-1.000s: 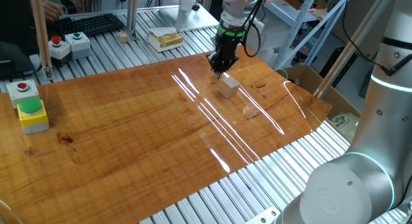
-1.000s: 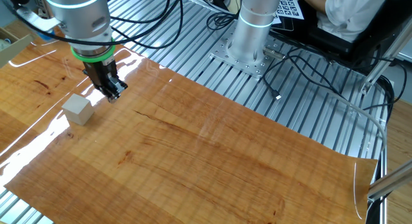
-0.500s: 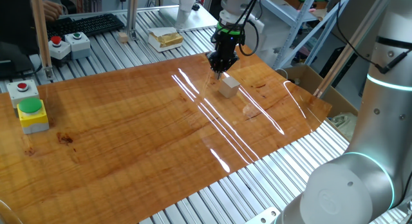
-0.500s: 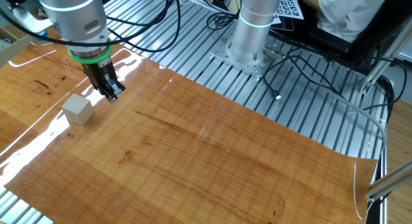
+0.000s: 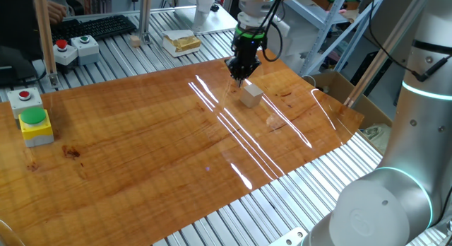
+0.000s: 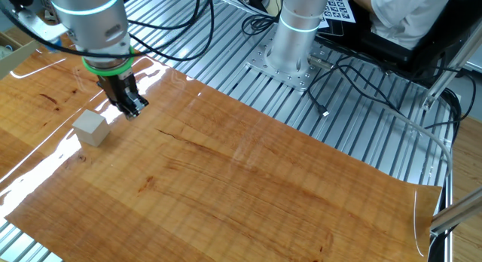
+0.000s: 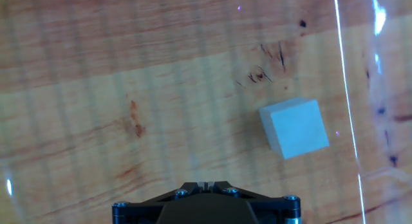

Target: Use the gripper to push the small block from left to right

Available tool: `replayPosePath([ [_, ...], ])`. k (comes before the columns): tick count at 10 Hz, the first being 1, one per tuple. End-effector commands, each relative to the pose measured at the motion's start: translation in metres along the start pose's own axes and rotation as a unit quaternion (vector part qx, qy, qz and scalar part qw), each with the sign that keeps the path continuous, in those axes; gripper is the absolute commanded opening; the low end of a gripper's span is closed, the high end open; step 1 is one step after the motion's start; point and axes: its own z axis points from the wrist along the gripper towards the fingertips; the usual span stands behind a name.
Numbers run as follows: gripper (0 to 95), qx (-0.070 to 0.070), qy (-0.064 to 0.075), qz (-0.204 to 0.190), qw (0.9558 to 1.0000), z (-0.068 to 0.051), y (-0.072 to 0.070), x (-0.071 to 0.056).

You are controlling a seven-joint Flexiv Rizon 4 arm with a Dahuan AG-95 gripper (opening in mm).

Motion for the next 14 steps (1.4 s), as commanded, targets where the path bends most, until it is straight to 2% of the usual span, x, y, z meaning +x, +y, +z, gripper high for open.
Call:
replayPosePath([
  [1, 0.0, 0.000, -0.004, -0.042, 0.9991, 0.003, -0.037, -0.012],
  [2, 0.0, 0.003, -0.007, -0.058, 0.9983, 0.005, -0.055, -0.019],
  [5, 0.0, 0.004, -0.016, -0.095, 0.9953, 0.013, -0.093, -0.033],
  [11, 0.0, 0.007, -0.026, -0.128, 0.9914, 0.026, -0.135, -0.044],
  [14, 0.0, 0.008, -0.027, -0.130, 0.9911, 0.027, -0.142, -0.050],
])
